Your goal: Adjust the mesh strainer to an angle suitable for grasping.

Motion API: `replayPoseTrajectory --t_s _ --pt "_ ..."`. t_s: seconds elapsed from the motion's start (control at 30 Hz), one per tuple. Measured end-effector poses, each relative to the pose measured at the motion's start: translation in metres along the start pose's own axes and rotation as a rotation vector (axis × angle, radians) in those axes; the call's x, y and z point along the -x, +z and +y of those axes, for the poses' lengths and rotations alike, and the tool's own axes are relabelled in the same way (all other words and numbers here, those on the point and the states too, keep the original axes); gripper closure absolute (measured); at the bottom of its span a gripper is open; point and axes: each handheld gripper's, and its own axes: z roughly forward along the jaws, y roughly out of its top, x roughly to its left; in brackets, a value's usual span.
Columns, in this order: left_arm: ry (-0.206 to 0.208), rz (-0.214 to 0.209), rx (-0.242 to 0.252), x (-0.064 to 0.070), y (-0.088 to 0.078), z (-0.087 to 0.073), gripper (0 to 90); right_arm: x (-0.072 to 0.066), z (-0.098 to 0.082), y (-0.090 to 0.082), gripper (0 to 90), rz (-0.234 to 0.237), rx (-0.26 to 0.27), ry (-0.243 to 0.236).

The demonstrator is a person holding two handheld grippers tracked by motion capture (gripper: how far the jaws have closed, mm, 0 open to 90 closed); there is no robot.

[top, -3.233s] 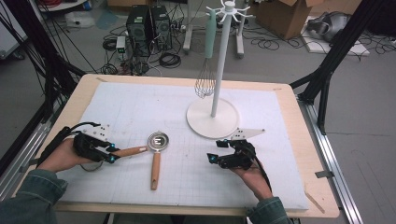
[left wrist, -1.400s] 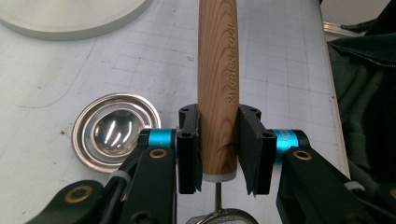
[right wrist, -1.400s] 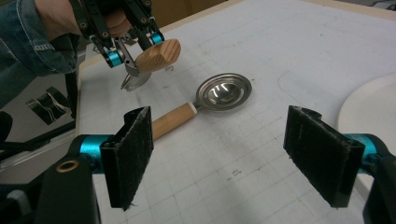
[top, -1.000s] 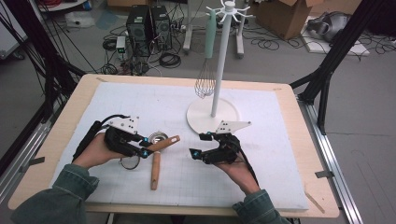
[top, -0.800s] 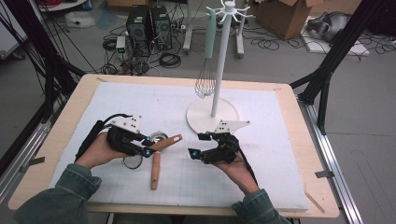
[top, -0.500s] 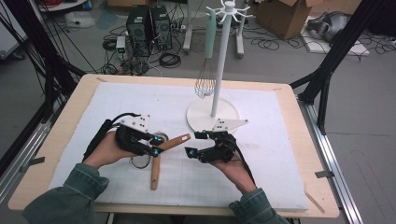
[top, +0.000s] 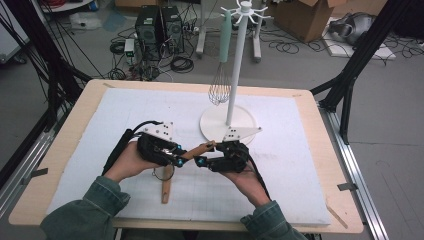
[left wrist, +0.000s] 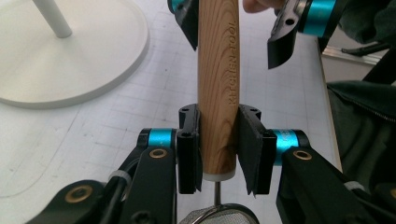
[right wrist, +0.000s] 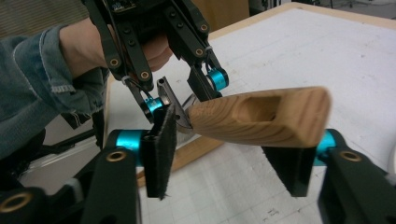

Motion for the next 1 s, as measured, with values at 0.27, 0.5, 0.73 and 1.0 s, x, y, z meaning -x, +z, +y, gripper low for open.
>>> replayPoseTrajectory --t_s 0.27,0.5,0.73,1.0 --pt "-0.009 0.012 0.011 0.001 0.005 0.005 70.5 0.001 0.003 0.002 59.0 -0.004 0.032 0.026" --pt "-0.006 0.004 0.032 0.003 0.003 0.006 70.6 0.004 0.005 0.001 68.8 0.035 0.069 0.072" --pt "-0.012 -0.007 0.076 0.006 0.000 0.007 70.3 0.002 0.010 -0.002 72.1 0.068 0.101 0.080" --pt "-0.023 -0.056 0.081 0.006 0.006 0.006 66.9 -0.007 0.019 -0.002 72.6 0.062 0.068 0.014"
